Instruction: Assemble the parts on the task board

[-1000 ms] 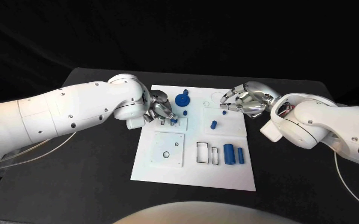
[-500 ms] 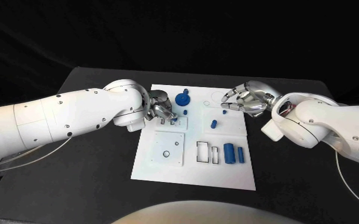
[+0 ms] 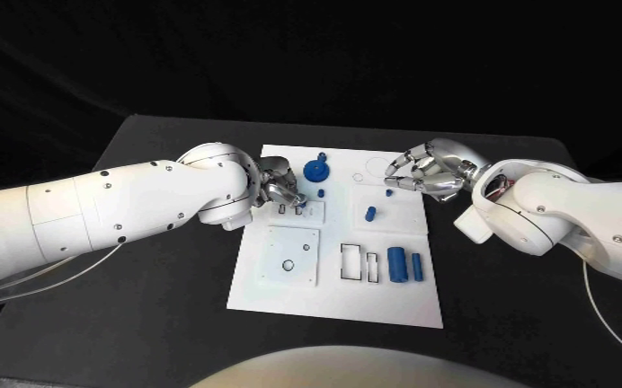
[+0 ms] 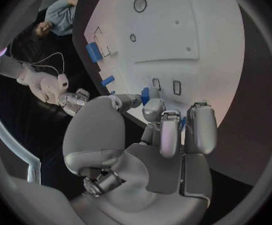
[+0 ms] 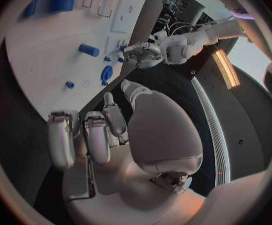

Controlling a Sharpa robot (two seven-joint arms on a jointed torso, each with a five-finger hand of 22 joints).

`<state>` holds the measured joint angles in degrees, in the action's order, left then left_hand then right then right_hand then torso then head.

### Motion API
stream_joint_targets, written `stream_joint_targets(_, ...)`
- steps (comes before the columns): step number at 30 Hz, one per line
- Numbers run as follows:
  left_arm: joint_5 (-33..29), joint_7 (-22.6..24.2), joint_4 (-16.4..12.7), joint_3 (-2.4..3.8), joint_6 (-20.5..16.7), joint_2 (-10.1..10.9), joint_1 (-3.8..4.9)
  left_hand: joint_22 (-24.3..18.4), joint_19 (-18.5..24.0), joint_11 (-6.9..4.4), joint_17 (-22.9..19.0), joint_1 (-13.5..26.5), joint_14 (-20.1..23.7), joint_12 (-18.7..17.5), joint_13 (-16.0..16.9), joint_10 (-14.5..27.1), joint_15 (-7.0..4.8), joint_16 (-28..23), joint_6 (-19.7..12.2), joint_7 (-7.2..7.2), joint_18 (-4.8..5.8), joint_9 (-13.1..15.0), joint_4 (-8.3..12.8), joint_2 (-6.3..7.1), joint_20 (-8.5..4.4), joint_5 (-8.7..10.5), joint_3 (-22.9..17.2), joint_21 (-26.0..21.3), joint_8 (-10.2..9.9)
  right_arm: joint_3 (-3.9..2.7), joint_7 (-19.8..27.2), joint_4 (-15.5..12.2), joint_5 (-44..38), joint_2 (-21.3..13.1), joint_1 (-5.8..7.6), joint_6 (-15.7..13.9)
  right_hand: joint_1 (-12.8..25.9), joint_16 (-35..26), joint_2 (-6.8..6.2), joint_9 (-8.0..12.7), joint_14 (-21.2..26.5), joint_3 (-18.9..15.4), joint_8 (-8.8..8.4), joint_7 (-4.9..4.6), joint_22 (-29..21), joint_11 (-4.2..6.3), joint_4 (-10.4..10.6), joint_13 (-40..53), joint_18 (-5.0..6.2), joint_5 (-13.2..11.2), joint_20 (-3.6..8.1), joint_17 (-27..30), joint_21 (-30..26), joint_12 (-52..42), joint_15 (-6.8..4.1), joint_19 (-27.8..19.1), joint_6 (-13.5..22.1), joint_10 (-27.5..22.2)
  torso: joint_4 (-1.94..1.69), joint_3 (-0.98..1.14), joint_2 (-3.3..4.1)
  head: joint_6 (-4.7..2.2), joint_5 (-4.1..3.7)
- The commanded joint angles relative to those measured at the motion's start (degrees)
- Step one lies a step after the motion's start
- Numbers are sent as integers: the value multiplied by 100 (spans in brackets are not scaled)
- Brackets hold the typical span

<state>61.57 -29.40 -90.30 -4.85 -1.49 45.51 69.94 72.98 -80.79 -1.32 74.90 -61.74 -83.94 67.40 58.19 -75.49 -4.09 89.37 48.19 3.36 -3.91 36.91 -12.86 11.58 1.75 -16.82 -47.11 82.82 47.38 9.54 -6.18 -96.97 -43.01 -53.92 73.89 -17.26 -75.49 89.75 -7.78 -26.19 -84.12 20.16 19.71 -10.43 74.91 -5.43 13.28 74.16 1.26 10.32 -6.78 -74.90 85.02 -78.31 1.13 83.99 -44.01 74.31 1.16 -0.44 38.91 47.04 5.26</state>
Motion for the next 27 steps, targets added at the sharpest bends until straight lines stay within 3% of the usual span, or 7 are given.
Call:
stream_joint_targets(1, 93, -124, -2, 0, 68, -17, -4, 34, -45, -5, 1470, 57, -594, 36, 21, -58, -55, 37, 95, -38, 41, -5, 1214, -6, 2, -37, -1217, 28, 43, 0, -4, 0, -82, -2, -4, 87, 56, -31, 7, -5, -549, -9, 5, 11, 960, -5, 10, -4, 33, -28, 5, -1360, -20, 17, -10, 332, 43, -30, 0, 1, 4, 12, 4)
stream_joint_targets(12, 132, -311, 19, -2, 349, -43, -6, 62, -61, -14, 1492, 109, -600, 52, 33, -71, -63, 51, 101, -47, 47, -15, 1241, -15, -7, -133, -1229, 42, 69, 0, -5, -5, -87, -4, -4, 86, 58, -31, 7, -6, -549, -11, 9, 12, 962, -5, 13, -6, 33, -26, 5, -1360, -19, 18, -11, 332, 43, -31, 2, -1, 0, 35, -3)
stream_joint_targets(27, 184, -385, 56, -3, 435, -103, -5, 73, -66, -16, 1507, 135, -605, 69, 52, -84, -64, 61, 105, -49, 49, -19, 1253, -16, -10, -175, -1225, 48, 84, 0, -2, -12, -89, -9, -4, 86, 60, -32, 11, -9, -548, -16, 23, 15, 956, -2, 23, -6, 35, -14, 6, -1357, -25, 17, -13, 330, 43, -30, 1, -2, 1, 57, 0)
